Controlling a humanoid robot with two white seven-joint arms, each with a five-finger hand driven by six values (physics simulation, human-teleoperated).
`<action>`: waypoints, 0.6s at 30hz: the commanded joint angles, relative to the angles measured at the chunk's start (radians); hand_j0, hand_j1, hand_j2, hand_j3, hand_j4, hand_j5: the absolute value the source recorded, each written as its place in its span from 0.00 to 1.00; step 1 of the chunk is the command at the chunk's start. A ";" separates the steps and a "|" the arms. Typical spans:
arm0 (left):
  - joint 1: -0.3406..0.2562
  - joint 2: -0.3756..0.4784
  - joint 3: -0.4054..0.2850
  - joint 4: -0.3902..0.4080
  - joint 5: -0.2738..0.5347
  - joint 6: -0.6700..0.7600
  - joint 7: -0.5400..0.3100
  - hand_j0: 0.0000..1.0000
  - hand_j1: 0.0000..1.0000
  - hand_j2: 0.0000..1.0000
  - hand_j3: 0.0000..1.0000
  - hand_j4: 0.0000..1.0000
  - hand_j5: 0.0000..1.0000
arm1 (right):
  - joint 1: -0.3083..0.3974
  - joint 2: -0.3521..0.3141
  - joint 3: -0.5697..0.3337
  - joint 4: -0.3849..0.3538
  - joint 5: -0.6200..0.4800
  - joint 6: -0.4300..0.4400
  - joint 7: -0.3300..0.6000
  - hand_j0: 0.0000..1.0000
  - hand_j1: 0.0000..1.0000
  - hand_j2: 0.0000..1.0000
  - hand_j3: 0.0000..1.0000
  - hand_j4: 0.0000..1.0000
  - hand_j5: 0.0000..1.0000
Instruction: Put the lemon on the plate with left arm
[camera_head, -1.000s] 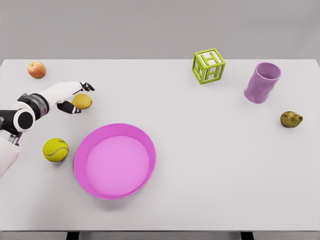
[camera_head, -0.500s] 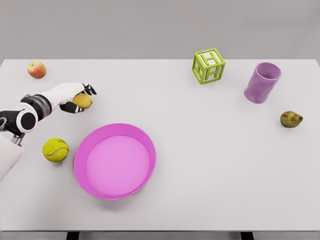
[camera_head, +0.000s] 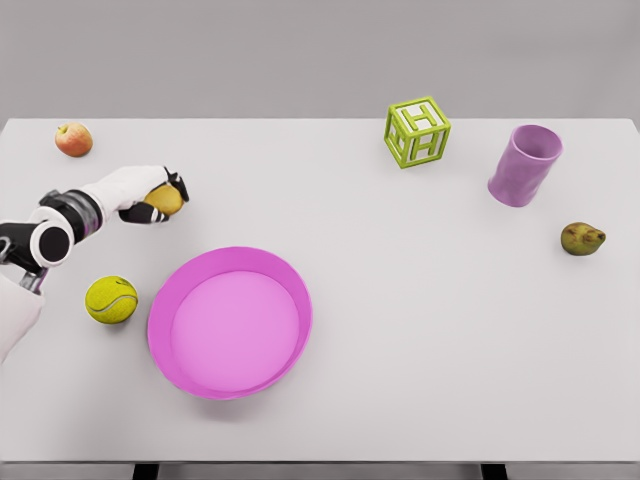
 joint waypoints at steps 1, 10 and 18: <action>0.000 0.002 0.003 -0.023 0.004 -0.001 0.001 0.43 0.43 0.43 0.43 0.43 0.43 | 0.000 0.000 0.000 -0.001 0.000 0.000 0.000 1.00 1.00 1.00 1.00 1.00 1.00; 0.000 0.007 0.003 -0.083 0.010 -0.007 0.001 0.42 0.42 0.42 0.42 0.42 0.42 | 0.000 0.000 0.000 0.000 0.000 0.000 0.000 1.00 1.00 1.00 1.00 1.00 1.00; 0.021 0.036 0.007 -0.133 0.013 -0.120 0.001 0.42 0.42 0.42 0.42 0.42 0.42 | 0.000 0.000 0.000 -0.001 0.000 0.000 0.000 1.00 1.00 1.00 1.00 1.00 1.00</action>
